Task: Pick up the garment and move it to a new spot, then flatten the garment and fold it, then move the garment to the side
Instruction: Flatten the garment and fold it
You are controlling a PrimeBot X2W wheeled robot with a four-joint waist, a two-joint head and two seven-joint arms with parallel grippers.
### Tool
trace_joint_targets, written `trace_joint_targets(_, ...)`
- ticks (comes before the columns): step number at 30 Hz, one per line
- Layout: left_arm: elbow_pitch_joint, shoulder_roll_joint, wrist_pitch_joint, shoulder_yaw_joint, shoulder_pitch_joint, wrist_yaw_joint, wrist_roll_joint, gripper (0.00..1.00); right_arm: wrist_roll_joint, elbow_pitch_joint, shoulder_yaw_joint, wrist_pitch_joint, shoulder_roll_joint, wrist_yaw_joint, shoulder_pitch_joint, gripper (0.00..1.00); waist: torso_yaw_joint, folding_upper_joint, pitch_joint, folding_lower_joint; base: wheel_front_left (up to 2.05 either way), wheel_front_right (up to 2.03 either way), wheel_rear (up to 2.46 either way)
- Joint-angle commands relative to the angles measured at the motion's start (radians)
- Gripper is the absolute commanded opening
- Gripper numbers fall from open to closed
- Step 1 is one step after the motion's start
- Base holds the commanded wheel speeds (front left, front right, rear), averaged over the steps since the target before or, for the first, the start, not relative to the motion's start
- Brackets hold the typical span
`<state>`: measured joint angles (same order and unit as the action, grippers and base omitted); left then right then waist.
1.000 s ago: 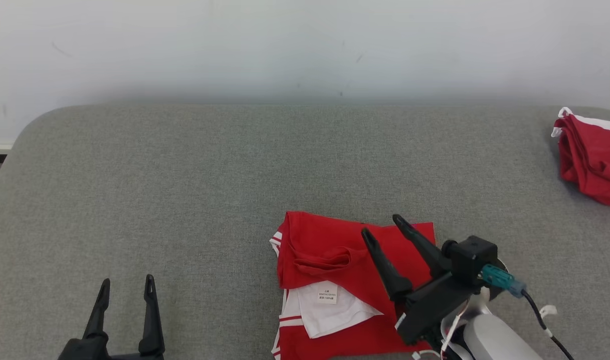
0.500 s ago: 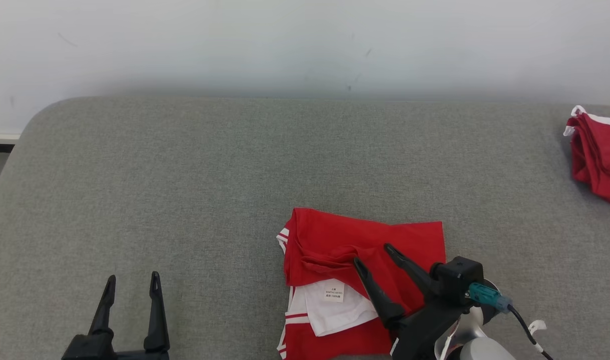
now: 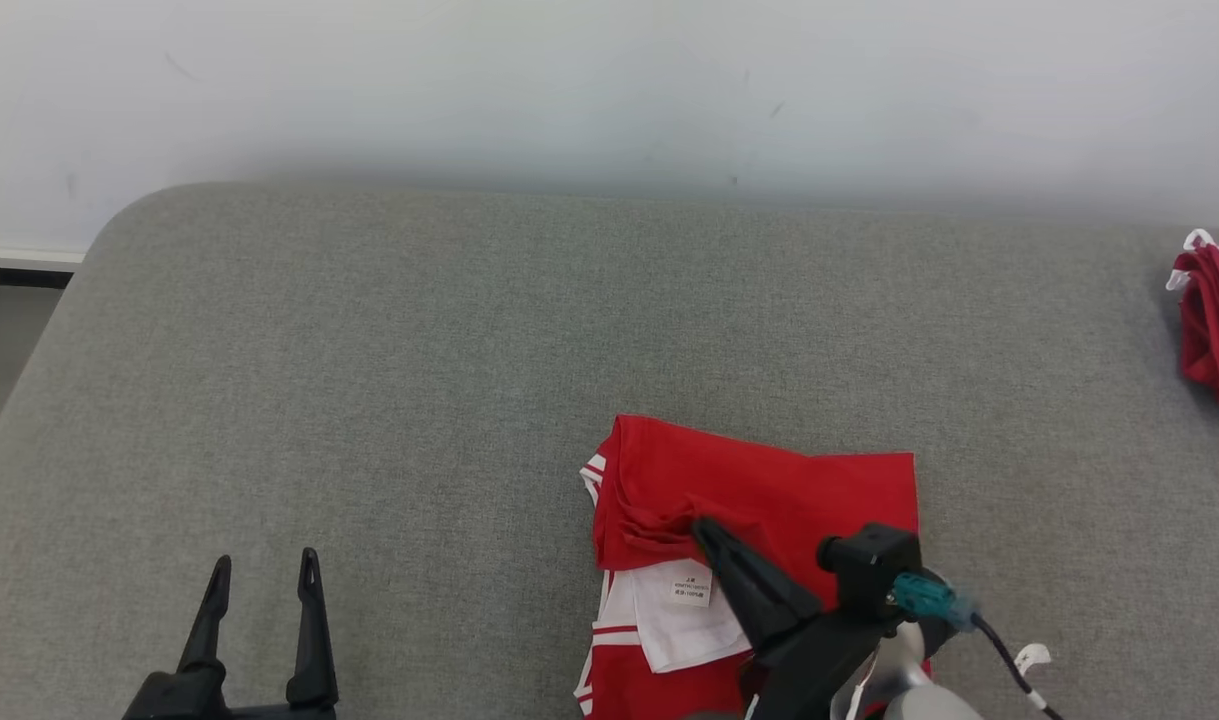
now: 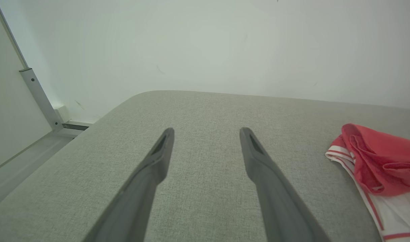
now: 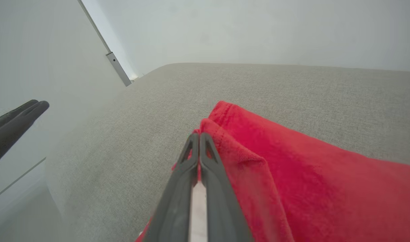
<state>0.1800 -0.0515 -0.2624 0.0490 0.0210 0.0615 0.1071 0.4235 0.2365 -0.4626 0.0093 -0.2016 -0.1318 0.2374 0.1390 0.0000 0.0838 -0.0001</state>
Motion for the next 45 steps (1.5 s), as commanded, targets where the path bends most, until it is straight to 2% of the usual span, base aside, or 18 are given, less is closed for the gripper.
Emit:
trace_joint_targets(1, 0.002, 0.002, -0.003, 0.004, 0.002, 0.000, 0.001, 1.00, 0.009, -0.014, -0.013, 0.007, 0.011, 0.003, -0.025, 0.00, 0.000, 0.0000, -0.003, 0.0001, 0.00, 0.00, 0.00)
trace_joint_targets(8, 0.001, 0.002, -0.003, -0.010, -0.006, -0.008, 0.010, 1.00, 0.067, -0.106, -0.049, 0.054, 0.052, 0.003, -0.125, 0.00, -0.001, 0.0000, -0.010, 0.0001, 0.00, 0.00, 0.00)
trace_joint_targets(10, 0.004, 0.002, -0.003, -0.011, -0.006, -0.009, 0.012, 1.00, 0.086, -0.111, -0.057, 0.073, 0.057, 0.003, -0.145, 1.00, -0.004, 0.0000, -0.010, 0.0001, 0.00, 0.00, 0.00)
trace_joint_targets(14, 0.009, 0.002, -0.003, -0.007, -0.005, -0.009, 0.012, 1.00, 0.090, -0.112, -0.059, 0.085, 0.054, 0.003, -0.160, 1.00, -0.011, 0.0000, -0.014, 0.0001, 0.00, 0.00, 0.00)
trace_joint_targets(19, 0.009, 0.002, -0.003, 0.006, -0.014, -0.003, 0.004, 1.00, 0.097, -0.132, -0.021, 0.045, 0.055, 0.003, -0.164, 1.00, -0.029, 0.0000, -0.020, 0.0001, 0.00, 0.00, 0.00)
trace_joint_targets(27, -0.002, 0.002, -0.003, 0.021, -0.020, -0.003, -0.011, 1.00, 0.027, -0.139, 0.143, -0.077, 0.045, 0.003, -0.153, 1.00, -0.078, 0.0000, -0.029, 0.0001, 0.00, 0.00, 0.00)
trace_joint_targets(33, -0.008, 0.002, -0.003, 0.030, -0.029, -0.002, -0.020, 1.00, -0.037, -0.143, 0.273, -0.148, 0.070, 0.003, -0.175, 1.00, -0.125, 0.0000, -0.043, 0.0001, 0.00, 0.00, 0.00)
trace_joint_targets(45, -0.013, -0.004, -0.003, 0.040, -0.041, 0.000, -0.041, 1.00, -0.134, -0.128, 0.415, -0.230, 0.085, 0.003, -0.245, 1.00, -0.193, 0.0000, -0.076, 0.0001, 0.00, 0.00, 0.00)
